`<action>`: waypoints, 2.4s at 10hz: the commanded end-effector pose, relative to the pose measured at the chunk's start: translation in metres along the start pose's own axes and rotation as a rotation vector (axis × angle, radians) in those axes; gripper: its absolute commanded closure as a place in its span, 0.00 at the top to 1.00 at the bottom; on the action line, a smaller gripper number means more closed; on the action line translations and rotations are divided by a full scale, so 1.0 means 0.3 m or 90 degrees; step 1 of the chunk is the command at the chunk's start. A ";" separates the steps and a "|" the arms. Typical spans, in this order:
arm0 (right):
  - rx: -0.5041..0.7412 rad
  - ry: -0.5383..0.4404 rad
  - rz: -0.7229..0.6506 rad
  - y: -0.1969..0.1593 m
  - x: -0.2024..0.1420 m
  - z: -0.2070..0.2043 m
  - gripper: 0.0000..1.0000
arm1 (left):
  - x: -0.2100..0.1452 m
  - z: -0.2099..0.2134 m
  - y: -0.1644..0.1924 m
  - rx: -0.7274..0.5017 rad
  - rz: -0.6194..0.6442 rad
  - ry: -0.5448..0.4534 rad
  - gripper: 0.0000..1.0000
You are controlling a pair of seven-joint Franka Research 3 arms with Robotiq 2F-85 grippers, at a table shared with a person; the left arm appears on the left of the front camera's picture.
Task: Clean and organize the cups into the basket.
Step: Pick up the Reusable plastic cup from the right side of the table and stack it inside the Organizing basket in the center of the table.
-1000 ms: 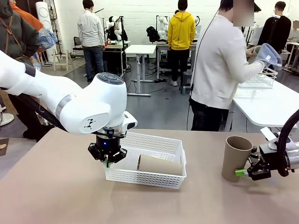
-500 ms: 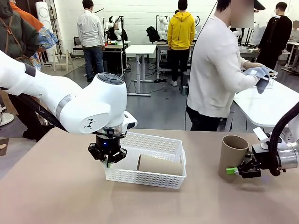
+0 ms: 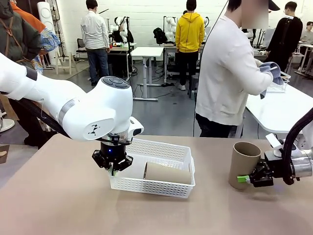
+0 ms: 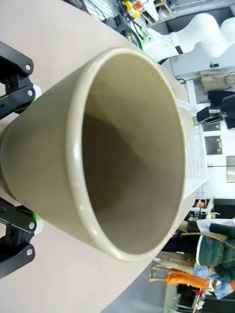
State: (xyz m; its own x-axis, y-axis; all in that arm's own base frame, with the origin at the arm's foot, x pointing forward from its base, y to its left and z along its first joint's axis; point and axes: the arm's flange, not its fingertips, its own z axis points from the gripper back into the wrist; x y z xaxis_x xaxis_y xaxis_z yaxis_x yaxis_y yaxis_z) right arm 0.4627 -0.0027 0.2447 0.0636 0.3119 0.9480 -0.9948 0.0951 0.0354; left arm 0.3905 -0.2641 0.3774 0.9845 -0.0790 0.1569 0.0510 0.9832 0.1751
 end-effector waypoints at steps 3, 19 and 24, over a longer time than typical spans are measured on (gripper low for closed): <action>0.051 -0.015 -0.033 0.368 0.539 0.204 0.00 | -0.009 -0.008 -0.005 0.006 -0.004 0.000 0.02; 0.033 0.381 -0.028 0.171 1.171 -0.243 0.81 | -0.009 -0.008 -0.005 0.006 -0.004 0.000 0.02; 0.084 0.561 -0.010 0.043 1.056 -0.678 0.81 | -0.009 -0.008 -0.005 0.006 -0.004 0.000 0.02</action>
State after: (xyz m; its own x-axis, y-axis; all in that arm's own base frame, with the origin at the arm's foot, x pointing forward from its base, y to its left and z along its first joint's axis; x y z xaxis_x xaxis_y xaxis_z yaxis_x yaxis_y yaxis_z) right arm 0.4754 0.2819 0.4734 0.0727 0.9212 0.3822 -0.9889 0.0168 0.1475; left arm 0.3903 -0.2642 0.3773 0.9845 -0.0795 0.1565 0.0516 0.9832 0.1750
